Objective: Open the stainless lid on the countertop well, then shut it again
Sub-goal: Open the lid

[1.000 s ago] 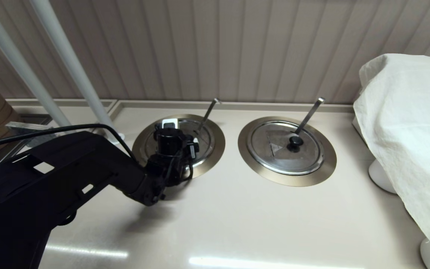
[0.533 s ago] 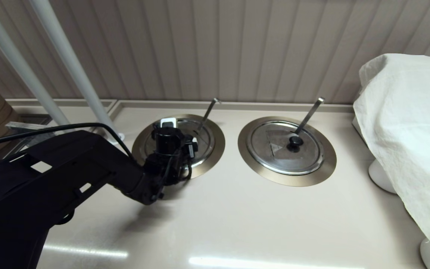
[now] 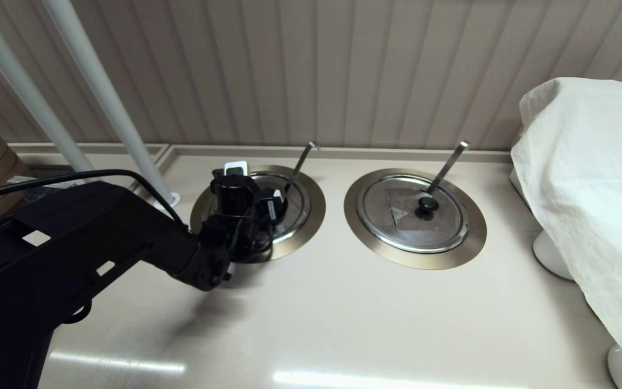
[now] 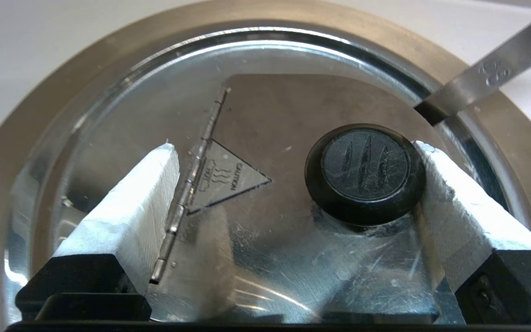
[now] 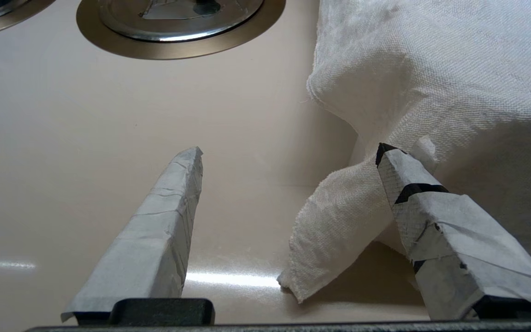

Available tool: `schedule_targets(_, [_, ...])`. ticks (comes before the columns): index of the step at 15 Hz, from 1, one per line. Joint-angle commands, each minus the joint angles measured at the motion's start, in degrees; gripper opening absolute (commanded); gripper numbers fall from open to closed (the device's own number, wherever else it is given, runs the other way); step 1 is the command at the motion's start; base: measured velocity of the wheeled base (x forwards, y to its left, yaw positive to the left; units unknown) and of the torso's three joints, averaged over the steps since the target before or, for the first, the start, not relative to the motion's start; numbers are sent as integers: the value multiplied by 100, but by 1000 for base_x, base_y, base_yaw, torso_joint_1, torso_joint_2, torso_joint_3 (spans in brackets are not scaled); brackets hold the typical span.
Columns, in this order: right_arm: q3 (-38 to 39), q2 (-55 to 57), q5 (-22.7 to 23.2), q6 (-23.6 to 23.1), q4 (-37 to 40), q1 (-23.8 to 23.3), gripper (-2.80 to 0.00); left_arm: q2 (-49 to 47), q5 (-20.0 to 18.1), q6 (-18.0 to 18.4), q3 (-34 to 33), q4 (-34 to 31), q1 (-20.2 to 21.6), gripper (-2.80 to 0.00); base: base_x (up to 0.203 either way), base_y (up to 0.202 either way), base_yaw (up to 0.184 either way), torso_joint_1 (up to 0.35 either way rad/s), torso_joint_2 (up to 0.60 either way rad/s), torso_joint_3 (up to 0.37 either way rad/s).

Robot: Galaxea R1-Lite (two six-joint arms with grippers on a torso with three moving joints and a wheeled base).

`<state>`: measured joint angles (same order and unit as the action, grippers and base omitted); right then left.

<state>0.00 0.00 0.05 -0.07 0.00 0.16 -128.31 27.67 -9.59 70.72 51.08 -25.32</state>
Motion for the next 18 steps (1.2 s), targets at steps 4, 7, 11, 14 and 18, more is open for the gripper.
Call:
schedule_targets(4, [0,8,4,-1,0,2,0,273,10,-23,-13,34,176,0,0,0,0,0,0,0])
schedule_targets(7, [0,3,4,-6,0,10,0,346,19,-55,-71,34,286,0,0,0,0,0,0,0])
schedule_targets(11, [0,1,1,-1,0,10,0,477,-4,-60,-111,34,470,0,0,0,0,0,0,0])
schedule_targets(14, [0,4,0,-6,0,2,0,611,-50,-69,-111,34,705,0,0,0,0,0,0,0])
schedule_targets(18, [0,6,4,-1,0,2,0,582,-10,-127,-146,34,815,0,0,0,0,0,0,0])
